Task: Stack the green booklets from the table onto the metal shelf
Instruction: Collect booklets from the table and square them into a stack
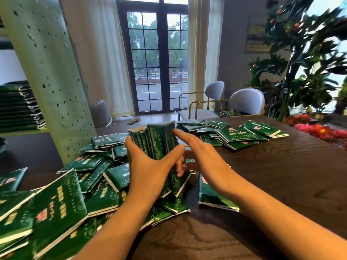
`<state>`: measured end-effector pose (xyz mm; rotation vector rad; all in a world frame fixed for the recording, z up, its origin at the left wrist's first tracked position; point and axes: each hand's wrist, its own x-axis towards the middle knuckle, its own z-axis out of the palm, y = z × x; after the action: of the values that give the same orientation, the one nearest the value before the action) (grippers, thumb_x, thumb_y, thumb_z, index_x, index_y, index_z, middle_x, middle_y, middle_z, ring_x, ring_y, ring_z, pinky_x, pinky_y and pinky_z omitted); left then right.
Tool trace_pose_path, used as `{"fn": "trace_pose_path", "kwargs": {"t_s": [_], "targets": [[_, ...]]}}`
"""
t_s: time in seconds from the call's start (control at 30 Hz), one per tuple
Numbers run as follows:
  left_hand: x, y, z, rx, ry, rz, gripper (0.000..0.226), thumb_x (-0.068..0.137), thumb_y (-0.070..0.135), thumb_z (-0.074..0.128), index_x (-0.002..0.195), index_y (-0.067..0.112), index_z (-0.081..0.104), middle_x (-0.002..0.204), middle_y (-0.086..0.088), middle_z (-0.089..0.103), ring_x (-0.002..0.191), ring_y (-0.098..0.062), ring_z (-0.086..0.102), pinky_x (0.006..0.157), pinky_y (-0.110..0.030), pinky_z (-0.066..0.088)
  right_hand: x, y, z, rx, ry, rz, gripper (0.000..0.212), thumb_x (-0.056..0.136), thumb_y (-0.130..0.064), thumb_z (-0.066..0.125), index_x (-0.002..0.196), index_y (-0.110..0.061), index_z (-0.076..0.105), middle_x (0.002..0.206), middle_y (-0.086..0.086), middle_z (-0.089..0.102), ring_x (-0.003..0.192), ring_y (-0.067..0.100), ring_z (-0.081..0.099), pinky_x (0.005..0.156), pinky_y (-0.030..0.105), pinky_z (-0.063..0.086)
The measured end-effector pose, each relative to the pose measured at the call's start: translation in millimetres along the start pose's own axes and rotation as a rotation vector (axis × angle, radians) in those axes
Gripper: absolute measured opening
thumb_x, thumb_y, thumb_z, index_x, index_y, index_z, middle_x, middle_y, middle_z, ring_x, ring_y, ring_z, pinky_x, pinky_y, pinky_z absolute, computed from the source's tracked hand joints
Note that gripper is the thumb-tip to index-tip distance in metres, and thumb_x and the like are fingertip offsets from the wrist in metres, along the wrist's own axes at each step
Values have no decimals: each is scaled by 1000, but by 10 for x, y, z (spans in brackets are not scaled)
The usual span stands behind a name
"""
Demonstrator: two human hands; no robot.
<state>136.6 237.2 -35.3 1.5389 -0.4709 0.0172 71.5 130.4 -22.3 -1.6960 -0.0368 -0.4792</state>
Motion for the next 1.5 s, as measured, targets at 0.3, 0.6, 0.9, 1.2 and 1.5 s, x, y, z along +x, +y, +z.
{"fn": "trace_pose_path", "kwargs": {"t_s": [0.3, 0.6, 0.9, 1.2, 1.5], "targets": [[106, -52, -49, -126, -9, -190, 113, 42, 58, 74, 141, 29, 28, 135, -10, 53, 117, -32, 57, 96, -54, 47, 170, 244, -697, -1096, 102, -77, 42, 96, -32, 47, 137, -24, 45, 133, 1, 54, 107, 19, 58, 94, 39, 46], [170, -62, -97, -383, 2, -407, 42, 84, 22, 68, 114, 14, 40, 104, -14, 64, 85, -27, 65, 81, -44, 55, 101, 199, -848, -1250, -233, 462, 97, 72, -59, 71, 148, -24, 22, 151, 1, 34, 133, 22, 38, 106, 32, 36], [138, -43, -90, -313, -27, -332, 62, 79, 24, 73, 129, 15, 37, 113, -15, 63, 94, -30, 66, 87, -52, 54, 179, 188, -806, -786, 186, 30, 66, 79, -14, 74, 136, -24, 43, 116, 0, 53, 110, 16, 53, 71, 0, 36], [47, 4, -52, -5, -52, -96, 112, 42, 65, 68, 139, 30, 27, 142, -10, 47, 126, -33, 50, 102, -56, 42, 58, -34, -405, -220, 347, -152, 30, 84, 4, 60, 108, -14, 65, 98, -4, 60, 72, -13, 57, 62, 5, 44], [-90, 19, 64, 66, -156, 53, 128, 54, 72, 73, 150, 28, -1, 148, 2, 36, 136, -17, 36, 113, -41, 31, 26, 34, -89, 86, 292, -98, 18, 86, -24, 61, 104, -20, 65, 66, -6, 62, 56, 4, 56, 56, 23, 45]]}}
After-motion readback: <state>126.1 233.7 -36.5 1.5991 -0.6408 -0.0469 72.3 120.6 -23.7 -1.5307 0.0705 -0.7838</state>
